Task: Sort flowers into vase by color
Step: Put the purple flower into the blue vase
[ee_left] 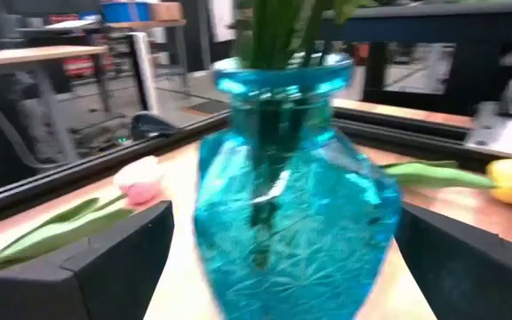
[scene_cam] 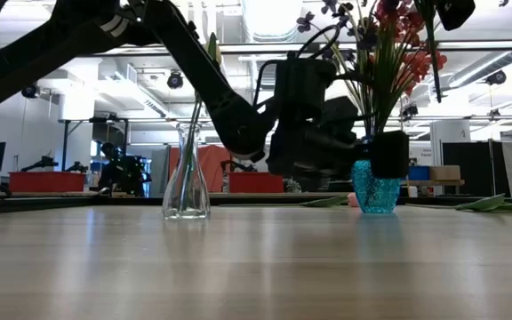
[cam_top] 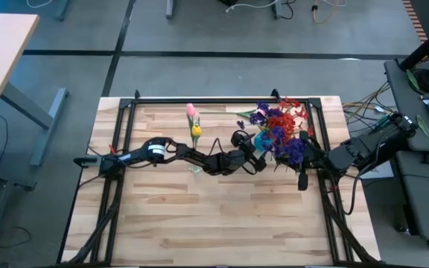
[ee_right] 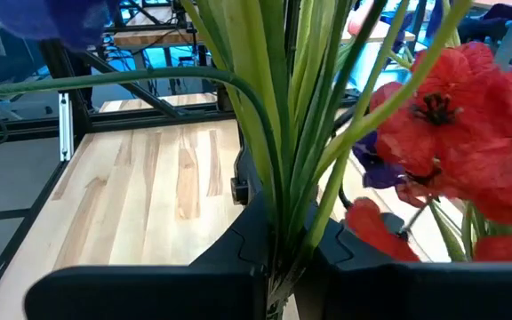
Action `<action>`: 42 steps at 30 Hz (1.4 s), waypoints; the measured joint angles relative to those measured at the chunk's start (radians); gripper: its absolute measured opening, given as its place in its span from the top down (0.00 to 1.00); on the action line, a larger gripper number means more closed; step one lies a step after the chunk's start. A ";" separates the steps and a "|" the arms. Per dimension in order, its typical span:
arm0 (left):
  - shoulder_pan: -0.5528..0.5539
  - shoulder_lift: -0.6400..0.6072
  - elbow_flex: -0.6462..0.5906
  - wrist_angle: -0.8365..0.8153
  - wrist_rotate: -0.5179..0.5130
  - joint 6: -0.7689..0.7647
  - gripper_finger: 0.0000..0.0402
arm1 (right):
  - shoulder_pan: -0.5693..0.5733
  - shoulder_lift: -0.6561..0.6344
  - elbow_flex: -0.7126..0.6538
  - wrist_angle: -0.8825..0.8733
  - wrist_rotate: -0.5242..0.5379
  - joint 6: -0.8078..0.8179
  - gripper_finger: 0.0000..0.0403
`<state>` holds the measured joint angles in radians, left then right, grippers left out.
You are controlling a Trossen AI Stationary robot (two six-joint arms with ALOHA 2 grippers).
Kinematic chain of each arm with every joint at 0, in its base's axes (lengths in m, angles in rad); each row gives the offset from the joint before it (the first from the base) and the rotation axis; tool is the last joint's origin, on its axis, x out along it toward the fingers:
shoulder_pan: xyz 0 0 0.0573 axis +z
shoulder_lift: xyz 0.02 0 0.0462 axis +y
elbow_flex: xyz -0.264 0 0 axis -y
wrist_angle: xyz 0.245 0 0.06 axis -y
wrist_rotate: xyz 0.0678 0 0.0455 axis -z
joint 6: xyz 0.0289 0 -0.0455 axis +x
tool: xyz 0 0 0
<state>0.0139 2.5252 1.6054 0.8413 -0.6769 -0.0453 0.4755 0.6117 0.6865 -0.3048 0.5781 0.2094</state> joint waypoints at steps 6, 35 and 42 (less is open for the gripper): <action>0.008 0.000 0.000 0.007 0.059 0.000 0.00 | 0.000 0.000 0.000 0.003 0.000 0.000 0.96; 0.037 0.036 0.002 0.055 0.139 0.003 0.13 | 0.000 0.006 -0.001 0.003 0.000 0.000 0.96; 0.037 0.058 0.002 0.056 0.136 -0.010 0.13 | 0.000 0.041 -0.002 0.004 0.084 0.035 0.96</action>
<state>0.0513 2.5835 1.6077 0.8968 -0.5407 -0.0557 0.4751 0.6522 0.6845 -0.3008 0.6620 0.2444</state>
